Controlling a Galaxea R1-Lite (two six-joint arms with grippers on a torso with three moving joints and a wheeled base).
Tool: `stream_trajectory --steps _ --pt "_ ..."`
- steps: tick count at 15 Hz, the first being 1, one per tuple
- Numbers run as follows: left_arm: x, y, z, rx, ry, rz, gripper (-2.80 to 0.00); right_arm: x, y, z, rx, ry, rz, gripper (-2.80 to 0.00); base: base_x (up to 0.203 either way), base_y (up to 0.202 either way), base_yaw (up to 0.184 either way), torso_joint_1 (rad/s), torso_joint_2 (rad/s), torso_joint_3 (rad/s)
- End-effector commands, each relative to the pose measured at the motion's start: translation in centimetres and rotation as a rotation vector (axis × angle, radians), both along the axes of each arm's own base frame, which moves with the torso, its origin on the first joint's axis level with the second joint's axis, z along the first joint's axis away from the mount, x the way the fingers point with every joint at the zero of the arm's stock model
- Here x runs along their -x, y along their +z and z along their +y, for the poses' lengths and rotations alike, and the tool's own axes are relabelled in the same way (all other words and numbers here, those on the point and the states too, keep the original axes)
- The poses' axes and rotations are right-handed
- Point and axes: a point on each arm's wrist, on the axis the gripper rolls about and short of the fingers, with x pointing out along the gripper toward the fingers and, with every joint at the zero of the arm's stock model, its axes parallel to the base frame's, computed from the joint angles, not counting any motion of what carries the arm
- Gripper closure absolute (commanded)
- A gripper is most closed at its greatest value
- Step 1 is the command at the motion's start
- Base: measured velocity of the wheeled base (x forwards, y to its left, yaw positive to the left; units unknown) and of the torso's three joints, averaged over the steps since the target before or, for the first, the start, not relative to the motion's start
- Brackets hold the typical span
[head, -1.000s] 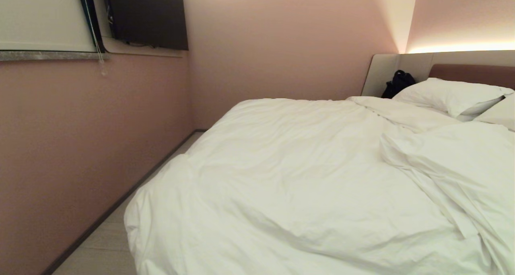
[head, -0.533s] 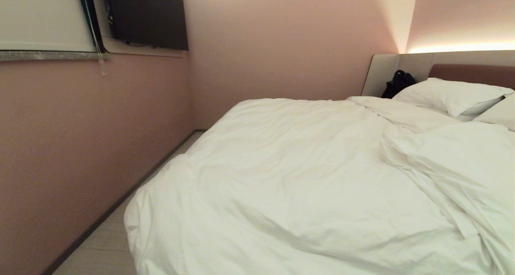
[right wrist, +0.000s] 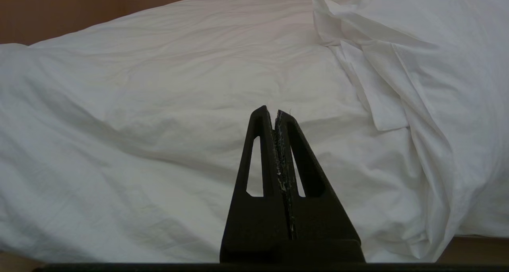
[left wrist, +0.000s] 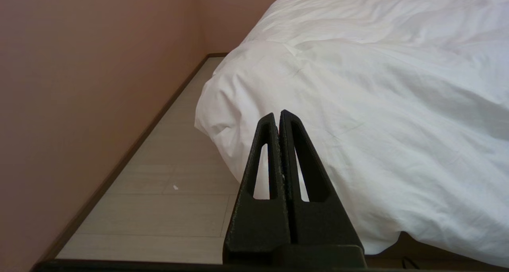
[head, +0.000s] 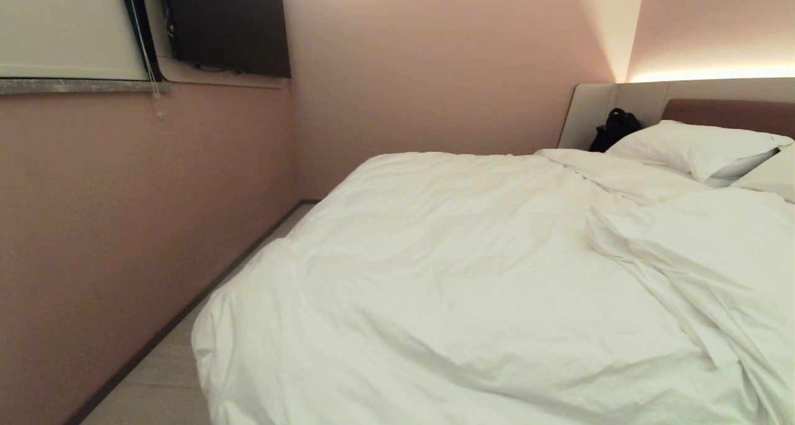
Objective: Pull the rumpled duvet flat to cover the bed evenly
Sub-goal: Flatten the corners of the folded blanket
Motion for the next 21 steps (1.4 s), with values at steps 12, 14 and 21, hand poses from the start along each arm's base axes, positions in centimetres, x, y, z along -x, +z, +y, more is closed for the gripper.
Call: stream_trajectory --steps 12,14,21 --pt "0.0 -0.01 0.01 0.005 0.003 0.002 0.0 0.0 0.0 0.0 -0.001 0.0 0.0 0.0 0.0 0.0 0.0 0.0 0.0 0.0" --pt "0.0 -0.01 0.0 0.002 0.002 0.002 0.0 0.0 0.0 0.0 -0.001 0.0 0.0 0.0 0.0 0.0 0.0 0.0 0.0 0.0" --pt "0.0 0.0 0.0 0.002 0.0 0.0 0.0 0.0 0.01 0.0 -0.001 0.001 -0.001 0.0 0.0 0.0 0.0 0.0 0.0 0.0"
